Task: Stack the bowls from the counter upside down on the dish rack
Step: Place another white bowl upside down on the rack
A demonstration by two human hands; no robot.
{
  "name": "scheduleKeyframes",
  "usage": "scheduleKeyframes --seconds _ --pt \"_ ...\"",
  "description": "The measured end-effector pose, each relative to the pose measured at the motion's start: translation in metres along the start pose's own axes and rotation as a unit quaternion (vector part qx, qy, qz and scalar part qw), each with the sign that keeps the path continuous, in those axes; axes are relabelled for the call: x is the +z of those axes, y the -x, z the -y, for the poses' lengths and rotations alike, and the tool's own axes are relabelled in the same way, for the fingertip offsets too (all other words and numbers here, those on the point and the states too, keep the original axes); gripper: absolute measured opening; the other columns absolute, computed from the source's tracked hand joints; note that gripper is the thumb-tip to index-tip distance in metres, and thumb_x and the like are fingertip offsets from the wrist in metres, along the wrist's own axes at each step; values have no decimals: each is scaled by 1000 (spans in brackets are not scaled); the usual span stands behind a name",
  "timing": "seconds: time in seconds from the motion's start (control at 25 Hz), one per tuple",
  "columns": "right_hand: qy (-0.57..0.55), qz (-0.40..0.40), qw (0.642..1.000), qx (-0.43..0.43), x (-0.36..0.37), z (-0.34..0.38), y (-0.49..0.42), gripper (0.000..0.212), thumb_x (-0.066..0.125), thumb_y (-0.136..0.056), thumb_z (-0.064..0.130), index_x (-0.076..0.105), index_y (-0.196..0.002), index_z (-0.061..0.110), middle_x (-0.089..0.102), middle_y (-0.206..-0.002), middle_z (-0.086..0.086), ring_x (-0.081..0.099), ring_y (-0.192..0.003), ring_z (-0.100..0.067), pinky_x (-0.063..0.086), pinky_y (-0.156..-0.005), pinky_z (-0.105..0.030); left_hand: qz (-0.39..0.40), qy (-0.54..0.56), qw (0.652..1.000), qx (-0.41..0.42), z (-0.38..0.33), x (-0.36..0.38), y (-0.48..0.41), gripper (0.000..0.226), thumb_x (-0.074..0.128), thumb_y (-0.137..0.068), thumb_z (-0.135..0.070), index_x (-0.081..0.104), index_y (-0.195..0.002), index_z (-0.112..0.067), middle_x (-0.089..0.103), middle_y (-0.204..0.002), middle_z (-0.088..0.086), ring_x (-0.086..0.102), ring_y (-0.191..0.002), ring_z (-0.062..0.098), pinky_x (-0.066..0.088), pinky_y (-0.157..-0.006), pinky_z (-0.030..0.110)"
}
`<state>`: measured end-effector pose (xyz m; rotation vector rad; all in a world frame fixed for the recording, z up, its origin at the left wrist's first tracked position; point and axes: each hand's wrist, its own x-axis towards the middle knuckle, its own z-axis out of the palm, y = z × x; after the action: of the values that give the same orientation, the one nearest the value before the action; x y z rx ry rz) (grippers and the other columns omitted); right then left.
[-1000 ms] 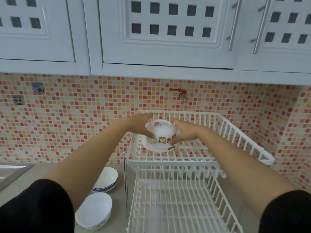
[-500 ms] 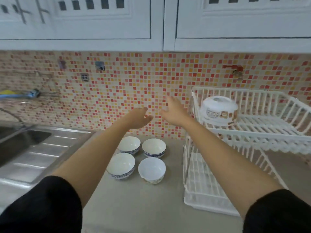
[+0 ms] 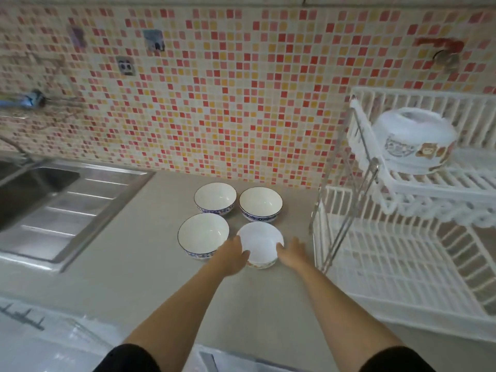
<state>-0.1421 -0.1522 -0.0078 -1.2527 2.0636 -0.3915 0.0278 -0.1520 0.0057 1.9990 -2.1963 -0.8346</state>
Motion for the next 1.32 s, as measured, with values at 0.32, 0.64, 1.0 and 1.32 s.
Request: scheduleKeyframes --seconds 0.32,0.64,1.0,1.32 --pt "-98 49 994 -19 92 -85 -142 60 45 -53 35 47 -112 46 67 -112 5 66 -93 -24 61 -69 -45 -67 170 978 -97 -18 45 -31 71 40 -99 -28 0 -152 -2 27 -151 19 42 -133 34 36 -104 37" --pt "-327 -7 945 6 15 -4 -32 67 40 -91 58 57 -105 -6 57 -89 -9 60 -87 -31 47 -66 -31 -132 397 901 -119 -26 10 -19 52 30 -96 -52 41 -117 -6 51 -121 16 47 -100 30 37 -85 36" --pt "-361 -24 894 -264 -50 49 88 54 69 -84 31 41 -129 23 51 -126 7 56 -109 -11 48 -75 -9 -212 382 897 67 -20 -77 73 75 53 -73 -65 41 -134 -24 50 -135 4 40 -122 17 40 -92 23" --pt "-264 -236 809 -469 -206 60 202 69 67 -72 53 40 -132 32 47 -127 26 41 -117 20 36 -91 1 -238 446 796 333 -133 -161 145 67 54 -69 -57 42 -130 -33 46 -135 1 46 -127 17 45 -101 37"
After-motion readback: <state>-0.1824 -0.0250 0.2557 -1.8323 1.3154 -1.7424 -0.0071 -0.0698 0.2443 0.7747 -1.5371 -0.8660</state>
